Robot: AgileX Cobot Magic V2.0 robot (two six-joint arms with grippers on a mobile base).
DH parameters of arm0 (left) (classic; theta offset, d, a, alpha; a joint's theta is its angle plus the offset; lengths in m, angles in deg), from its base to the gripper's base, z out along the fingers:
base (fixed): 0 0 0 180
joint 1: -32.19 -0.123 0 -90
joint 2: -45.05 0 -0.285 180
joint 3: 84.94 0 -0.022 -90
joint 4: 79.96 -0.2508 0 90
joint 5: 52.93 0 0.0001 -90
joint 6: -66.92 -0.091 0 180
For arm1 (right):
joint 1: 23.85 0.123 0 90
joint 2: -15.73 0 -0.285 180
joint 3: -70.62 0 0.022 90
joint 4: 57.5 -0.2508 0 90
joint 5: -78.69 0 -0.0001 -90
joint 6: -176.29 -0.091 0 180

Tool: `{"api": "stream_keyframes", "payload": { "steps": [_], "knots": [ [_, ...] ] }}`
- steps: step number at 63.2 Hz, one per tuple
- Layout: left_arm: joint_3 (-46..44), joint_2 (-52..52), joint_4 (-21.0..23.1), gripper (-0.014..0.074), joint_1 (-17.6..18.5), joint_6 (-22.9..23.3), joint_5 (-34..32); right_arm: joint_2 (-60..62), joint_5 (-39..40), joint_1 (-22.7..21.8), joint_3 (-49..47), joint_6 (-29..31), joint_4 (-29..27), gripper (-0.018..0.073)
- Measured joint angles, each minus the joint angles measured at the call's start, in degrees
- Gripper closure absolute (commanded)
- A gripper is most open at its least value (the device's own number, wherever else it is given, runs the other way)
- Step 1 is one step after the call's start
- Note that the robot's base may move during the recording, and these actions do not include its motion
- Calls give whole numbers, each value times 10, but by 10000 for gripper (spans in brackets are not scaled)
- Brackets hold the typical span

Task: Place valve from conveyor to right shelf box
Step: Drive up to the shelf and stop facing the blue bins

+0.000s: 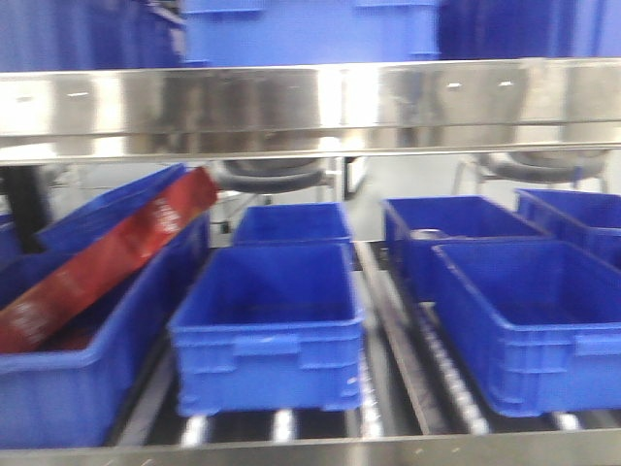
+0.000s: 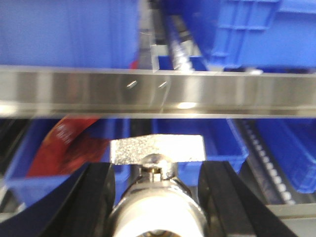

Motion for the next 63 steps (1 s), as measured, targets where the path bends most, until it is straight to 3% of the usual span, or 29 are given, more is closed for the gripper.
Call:
{"api": "stream_keyframes", "payload": {
  "steps": [63],
  "knots": [
    [0,0,1,708,0,0,0,0,0,0,0,0,-2,722]
  ]
}}
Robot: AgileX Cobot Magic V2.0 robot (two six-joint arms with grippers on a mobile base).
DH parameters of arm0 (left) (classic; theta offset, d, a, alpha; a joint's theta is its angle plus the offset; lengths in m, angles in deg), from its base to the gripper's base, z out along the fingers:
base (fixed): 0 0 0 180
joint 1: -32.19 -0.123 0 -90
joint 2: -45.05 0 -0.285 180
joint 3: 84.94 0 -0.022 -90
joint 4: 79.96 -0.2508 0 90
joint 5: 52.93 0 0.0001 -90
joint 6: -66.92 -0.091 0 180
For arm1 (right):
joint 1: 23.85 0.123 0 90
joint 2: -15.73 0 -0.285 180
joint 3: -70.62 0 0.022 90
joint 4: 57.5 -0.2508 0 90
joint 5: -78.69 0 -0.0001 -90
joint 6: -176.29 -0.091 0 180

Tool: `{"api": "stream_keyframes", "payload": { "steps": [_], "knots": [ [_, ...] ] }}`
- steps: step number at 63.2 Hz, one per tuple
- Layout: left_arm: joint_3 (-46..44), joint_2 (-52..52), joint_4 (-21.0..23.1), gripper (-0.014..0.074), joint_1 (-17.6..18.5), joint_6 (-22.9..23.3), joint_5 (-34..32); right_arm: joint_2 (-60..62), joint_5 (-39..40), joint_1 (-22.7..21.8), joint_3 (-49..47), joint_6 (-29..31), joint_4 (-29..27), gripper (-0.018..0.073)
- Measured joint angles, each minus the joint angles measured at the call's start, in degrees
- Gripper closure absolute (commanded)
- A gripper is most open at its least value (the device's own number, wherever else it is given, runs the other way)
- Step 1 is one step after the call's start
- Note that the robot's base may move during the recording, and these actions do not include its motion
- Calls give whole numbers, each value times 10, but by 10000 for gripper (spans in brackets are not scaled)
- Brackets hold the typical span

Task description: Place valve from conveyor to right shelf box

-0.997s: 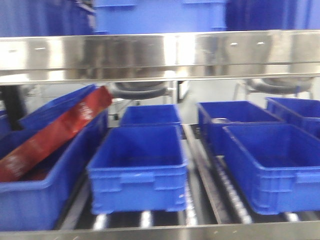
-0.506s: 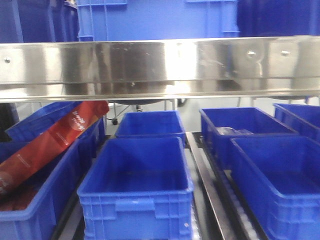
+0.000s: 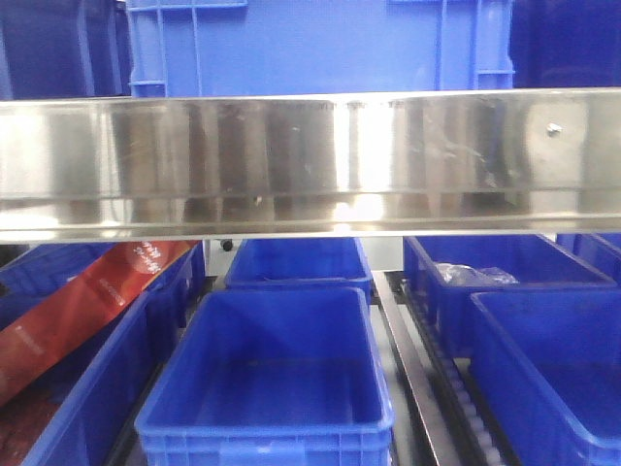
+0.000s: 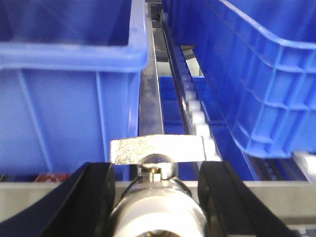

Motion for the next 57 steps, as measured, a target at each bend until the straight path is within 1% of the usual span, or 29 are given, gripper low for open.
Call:
{"api": "stream_keyframes", "payload": {
  "steps": [57],
  "knots": [
    [0,0,0,708,0,0,0,0,0,0,0,0,0,722]
  ]
}}
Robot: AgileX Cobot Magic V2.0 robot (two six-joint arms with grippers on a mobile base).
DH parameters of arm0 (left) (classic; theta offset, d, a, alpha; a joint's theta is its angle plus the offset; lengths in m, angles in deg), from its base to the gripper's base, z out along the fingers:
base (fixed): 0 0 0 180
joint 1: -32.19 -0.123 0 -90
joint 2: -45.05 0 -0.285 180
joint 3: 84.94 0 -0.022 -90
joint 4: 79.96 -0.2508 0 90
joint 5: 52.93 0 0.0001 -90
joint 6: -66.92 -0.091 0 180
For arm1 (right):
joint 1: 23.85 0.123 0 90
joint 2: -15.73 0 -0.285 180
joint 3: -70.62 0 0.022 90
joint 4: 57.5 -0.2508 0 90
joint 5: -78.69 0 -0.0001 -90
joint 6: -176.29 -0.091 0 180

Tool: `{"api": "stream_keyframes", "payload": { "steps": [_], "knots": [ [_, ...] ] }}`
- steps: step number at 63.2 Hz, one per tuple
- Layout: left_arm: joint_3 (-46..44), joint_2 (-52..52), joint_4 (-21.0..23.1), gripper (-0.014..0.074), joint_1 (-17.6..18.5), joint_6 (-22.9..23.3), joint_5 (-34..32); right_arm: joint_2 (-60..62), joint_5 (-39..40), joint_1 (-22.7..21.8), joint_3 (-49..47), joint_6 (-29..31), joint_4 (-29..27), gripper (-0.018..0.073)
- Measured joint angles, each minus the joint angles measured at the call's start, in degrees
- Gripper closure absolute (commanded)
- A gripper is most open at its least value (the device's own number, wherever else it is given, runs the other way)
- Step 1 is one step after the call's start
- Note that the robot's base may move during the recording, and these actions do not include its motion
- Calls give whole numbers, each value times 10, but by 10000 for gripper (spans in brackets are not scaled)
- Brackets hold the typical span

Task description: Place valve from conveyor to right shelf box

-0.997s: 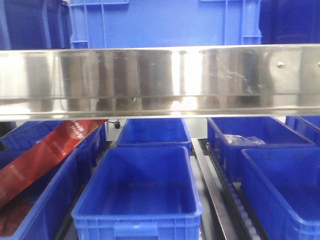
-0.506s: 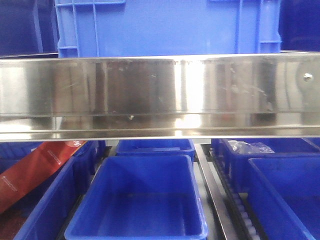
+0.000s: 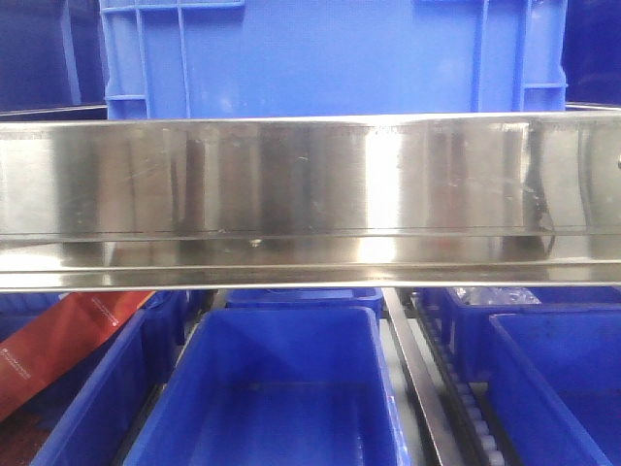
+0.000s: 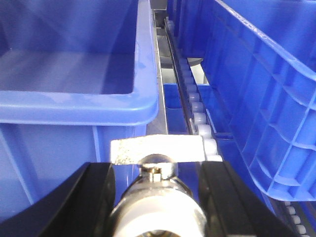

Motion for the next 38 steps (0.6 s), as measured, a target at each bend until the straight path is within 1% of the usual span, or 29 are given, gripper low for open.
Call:
{"api": "stream_keyframes", "payload": {
  "steps": [25,38],
  "knots": [
    [0,0,0,708,0,0,0,0,2,0,0,0,0,722],
    [0,0,0,708,0,0,0,0,52,0,6,-5,-2,722]
  ]
}}
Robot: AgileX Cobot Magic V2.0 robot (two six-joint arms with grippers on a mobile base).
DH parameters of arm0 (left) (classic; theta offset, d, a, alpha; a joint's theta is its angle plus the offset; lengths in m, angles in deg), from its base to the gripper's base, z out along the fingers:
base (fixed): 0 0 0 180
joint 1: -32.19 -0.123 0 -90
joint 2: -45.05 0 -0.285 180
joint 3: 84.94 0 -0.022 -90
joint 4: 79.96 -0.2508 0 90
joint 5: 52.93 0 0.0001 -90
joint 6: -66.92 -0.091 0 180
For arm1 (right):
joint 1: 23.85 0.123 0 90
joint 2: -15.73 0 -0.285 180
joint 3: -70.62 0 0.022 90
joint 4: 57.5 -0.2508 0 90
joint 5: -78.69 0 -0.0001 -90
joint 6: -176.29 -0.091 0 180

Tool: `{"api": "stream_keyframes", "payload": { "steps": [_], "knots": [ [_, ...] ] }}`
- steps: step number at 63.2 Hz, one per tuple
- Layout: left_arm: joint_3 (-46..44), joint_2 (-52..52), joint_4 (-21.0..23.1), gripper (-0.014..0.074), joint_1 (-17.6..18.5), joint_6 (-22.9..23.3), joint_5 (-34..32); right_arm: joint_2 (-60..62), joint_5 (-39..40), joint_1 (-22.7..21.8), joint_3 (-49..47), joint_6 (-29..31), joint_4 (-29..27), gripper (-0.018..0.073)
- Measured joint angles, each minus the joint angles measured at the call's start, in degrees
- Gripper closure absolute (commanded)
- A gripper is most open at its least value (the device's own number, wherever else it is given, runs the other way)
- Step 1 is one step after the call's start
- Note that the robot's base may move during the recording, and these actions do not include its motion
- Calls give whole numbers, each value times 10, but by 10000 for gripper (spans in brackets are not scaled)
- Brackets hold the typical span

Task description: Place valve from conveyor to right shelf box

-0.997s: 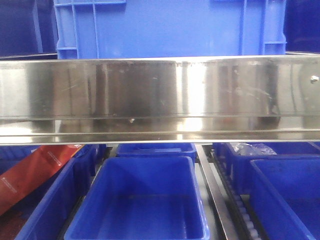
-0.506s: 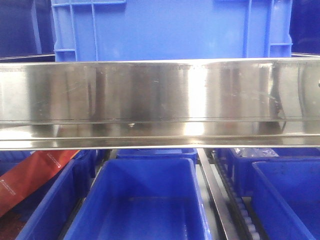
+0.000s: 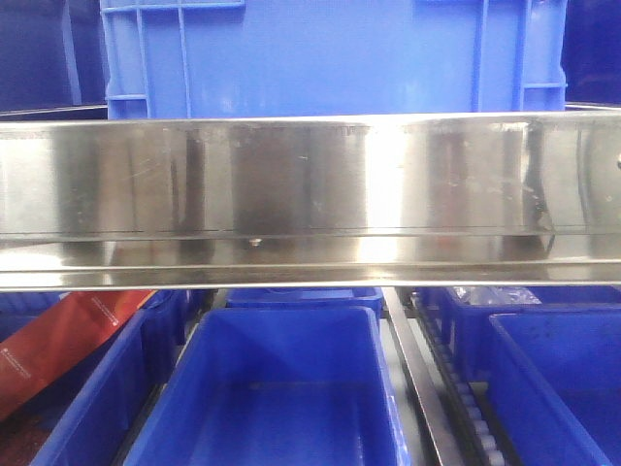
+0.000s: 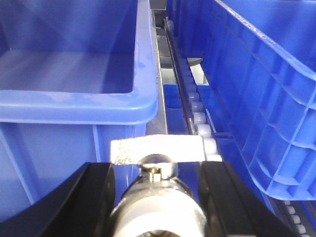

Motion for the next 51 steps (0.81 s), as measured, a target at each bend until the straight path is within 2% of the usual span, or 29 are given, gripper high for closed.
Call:
{"api": "stream_keyframes", "payload": {
  "steps": [21,31,51],
  "knots": [
    [0,0,0,708,0,0,0,-2,145,0,5,-1,-1,722],
    [0,0,0,708,0,0,0,-2,164,0,5,0,-5,722],
    [0,0,48,708,0,0,2,0,130,0,0,5,-34,722]
  ]
}}
